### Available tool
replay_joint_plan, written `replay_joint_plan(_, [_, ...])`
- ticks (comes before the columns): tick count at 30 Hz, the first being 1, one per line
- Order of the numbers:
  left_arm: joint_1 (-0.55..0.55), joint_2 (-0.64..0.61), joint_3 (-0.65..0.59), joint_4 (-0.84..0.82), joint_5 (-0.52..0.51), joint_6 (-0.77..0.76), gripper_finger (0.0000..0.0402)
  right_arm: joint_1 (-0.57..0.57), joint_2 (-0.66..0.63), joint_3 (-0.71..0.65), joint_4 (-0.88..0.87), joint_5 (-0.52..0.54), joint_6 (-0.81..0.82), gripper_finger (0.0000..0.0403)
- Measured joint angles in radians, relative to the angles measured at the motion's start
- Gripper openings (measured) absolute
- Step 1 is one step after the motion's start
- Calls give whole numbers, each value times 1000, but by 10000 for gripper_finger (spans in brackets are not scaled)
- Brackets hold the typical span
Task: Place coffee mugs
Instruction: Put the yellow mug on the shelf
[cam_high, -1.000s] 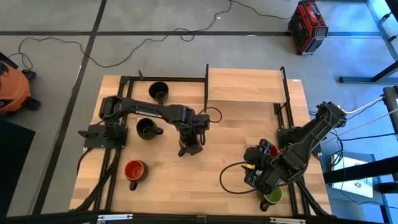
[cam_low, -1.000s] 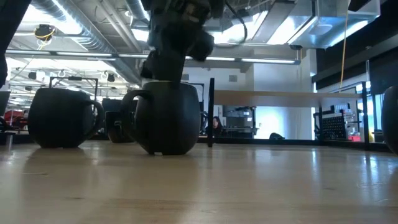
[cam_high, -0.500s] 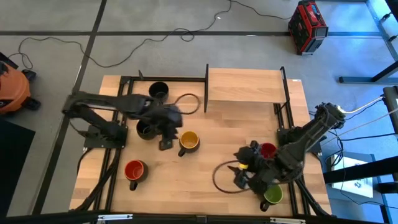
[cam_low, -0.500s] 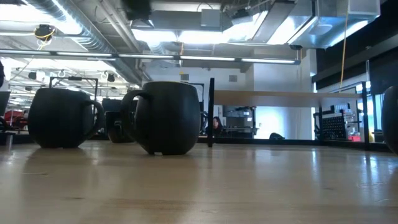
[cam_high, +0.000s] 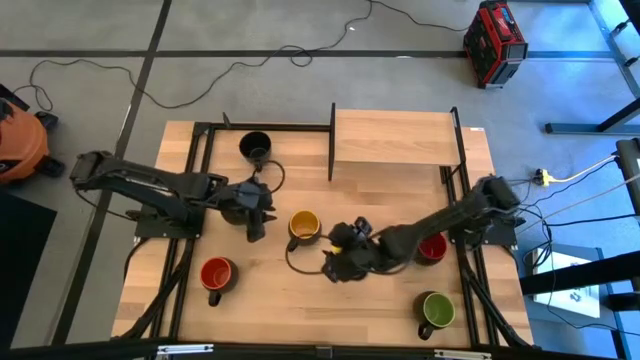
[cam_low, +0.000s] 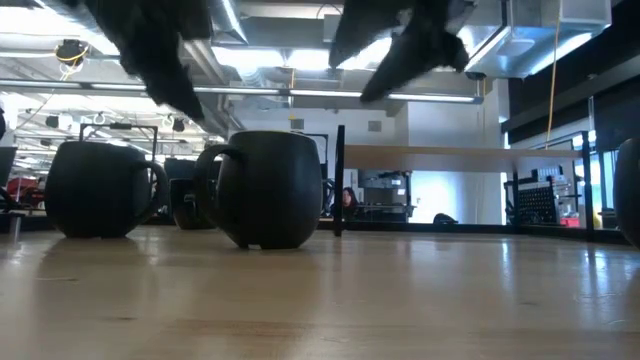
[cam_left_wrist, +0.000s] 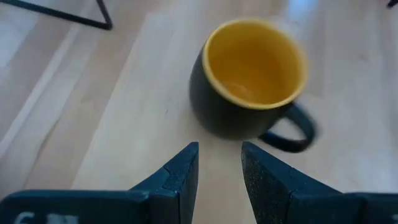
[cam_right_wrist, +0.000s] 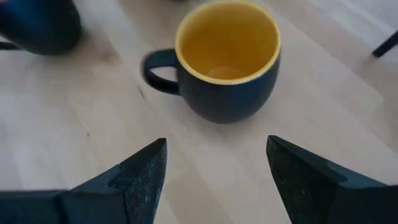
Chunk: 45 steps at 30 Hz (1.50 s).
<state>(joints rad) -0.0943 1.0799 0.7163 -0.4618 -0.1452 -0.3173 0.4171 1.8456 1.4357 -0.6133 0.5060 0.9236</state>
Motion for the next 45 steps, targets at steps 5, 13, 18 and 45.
replay_joint_plan(5, [51,80,-51,114,-9,66,116,-58,48,0,32,-54,-32,264])
replay_joint_plan(13, [69,209,-59,245,18,143,116,-135,65,0,35,-29,-42,264])
replay_joint_plan(18, [58,238,-58,275,39,144,116,-159,64,0,34,-72,-101,264])
replay_joint_plan(45, [-18,130,-58,169,111,113,116,-30,21,82,-42,-47,4,263])
